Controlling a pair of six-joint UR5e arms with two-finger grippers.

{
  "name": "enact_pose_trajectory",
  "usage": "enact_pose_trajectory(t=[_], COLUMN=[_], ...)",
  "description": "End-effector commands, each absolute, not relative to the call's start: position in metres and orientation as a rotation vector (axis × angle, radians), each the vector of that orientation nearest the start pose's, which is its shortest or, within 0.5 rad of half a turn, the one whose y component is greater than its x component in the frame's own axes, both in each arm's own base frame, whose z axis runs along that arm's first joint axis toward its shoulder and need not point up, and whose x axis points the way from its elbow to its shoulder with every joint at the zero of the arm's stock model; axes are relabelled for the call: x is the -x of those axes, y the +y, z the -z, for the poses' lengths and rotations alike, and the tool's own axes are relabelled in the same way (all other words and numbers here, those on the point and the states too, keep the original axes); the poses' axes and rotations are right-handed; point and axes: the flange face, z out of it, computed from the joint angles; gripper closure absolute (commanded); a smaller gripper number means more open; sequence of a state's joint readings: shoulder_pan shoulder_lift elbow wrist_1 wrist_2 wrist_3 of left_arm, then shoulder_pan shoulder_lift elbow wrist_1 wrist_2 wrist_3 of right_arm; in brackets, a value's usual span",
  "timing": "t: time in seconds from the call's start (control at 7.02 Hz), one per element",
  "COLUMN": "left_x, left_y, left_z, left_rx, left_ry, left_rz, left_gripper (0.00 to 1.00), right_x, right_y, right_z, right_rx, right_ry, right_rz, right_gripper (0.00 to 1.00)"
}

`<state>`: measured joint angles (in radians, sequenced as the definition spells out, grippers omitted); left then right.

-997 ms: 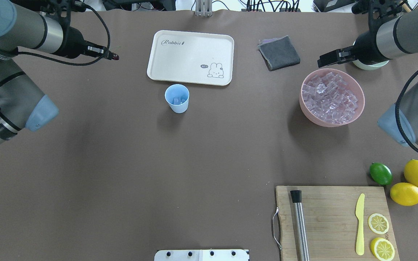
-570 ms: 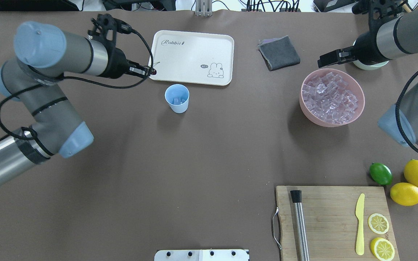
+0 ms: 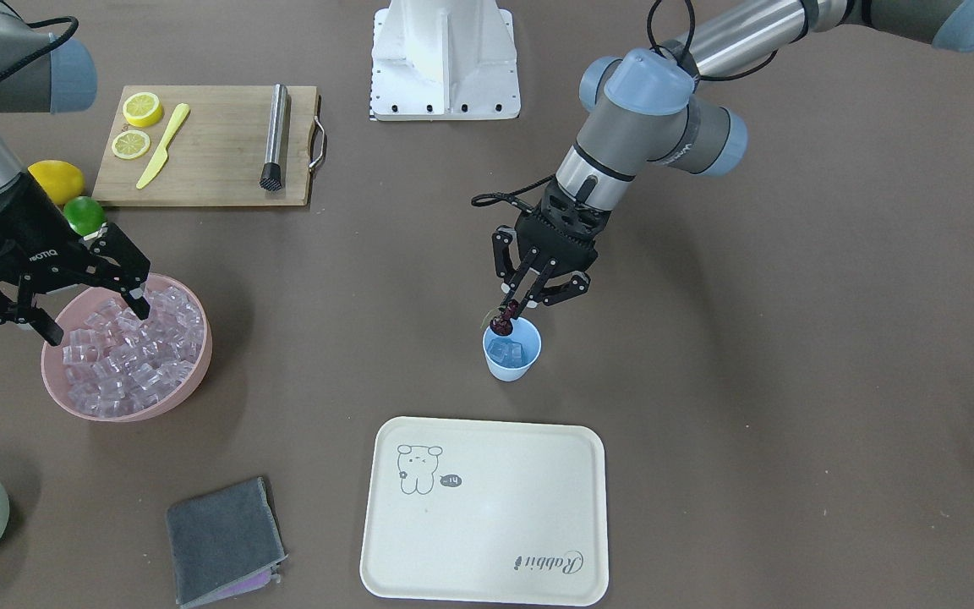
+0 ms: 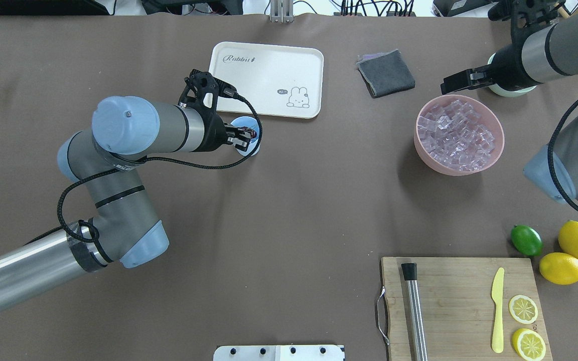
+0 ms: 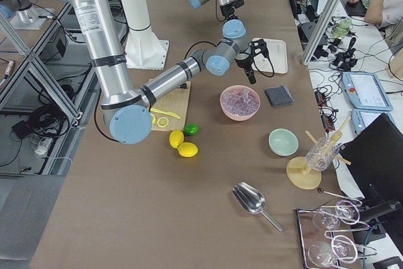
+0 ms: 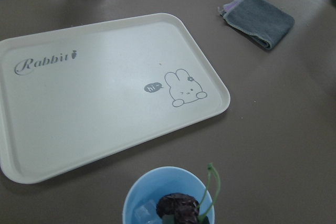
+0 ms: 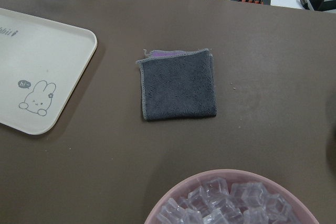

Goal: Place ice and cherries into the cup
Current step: 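Carry the cherries with the left gripper over the blue cup, then open the left gripper to drop the cherries into the blue cup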

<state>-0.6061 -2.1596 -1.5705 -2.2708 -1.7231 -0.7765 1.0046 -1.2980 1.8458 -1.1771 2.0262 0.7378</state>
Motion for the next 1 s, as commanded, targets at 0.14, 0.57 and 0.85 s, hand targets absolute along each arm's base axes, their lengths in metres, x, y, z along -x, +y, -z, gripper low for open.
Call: enact_pose_trajectory(t=[0.14,0.57,0.85], left_x=[-0.498,-0.46,-0.425], left_y=[-0.491,-0.532,-0.557], left_z=[-0.239,-0.225,-0.232], left_rx=[-0.74,-0.826,-0.825], left_ry=[1.046,0.997,0.975], left_rz=[-0.278,-0.249,-0.21], left_gripper=[0.88,0.02,0.02], right_x=[0.232,0.231,0.227], right_y=[-0.534,-0.532,-0.534], right_z=[-0.346,-0.345,-0.342], right_rx=[-0.473,-0.476,-0.475], right_ry=[-0.889,-0.89,-0.899], right_rz=[0.059,0.061,0.062], right_gripper=[0.0,0.0,0.0])
